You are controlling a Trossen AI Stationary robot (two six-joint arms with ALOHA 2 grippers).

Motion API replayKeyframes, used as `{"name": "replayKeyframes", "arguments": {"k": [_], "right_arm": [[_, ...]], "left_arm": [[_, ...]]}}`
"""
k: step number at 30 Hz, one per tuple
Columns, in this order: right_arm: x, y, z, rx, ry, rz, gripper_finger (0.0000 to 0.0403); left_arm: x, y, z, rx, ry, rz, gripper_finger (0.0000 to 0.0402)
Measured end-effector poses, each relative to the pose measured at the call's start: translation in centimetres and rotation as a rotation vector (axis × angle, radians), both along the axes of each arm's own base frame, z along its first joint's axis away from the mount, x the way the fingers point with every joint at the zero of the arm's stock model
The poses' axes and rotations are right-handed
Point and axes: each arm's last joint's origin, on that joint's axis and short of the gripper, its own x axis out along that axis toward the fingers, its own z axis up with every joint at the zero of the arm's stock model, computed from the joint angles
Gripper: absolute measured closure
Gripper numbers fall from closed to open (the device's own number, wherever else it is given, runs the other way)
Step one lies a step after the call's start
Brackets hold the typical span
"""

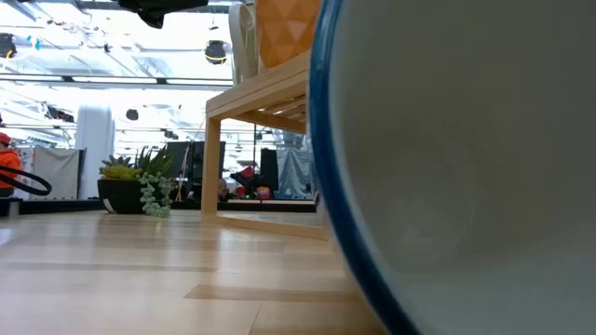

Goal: Place coffee mugs
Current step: Put the blue mug on the shelf

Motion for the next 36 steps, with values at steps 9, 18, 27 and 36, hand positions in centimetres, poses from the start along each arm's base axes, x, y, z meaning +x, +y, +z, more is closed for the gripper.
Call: {"name": "replayKeyframes", "arguments": {"k": [9,18,27,36], "right_arm": [[0.8,-0.4,-1.7,-0.008,0.060,0.035,0.0200],[1.0,-1.1,0.0,-0.013,0.033,0.056,0.0200],[2.0,-1.2,-0.3,-0.034,-0.022,0.120,0.0220],[2.3,-1.6,-0.5,-0.031,-0.030,0.109,0.0241]], "left_arm": [[0.0,0.0,0.0,-0.001,-0.001,0.000,0.0401],[0.0,0.0,0.0,-0.002,-0.001,0.000,0.0401],[0.0,0.0,0.0,-0.002,0.001,-0.007,0.0401],[0.0,0.0,0.0,-0.008,0.002,-0.008,0.0401]]}}
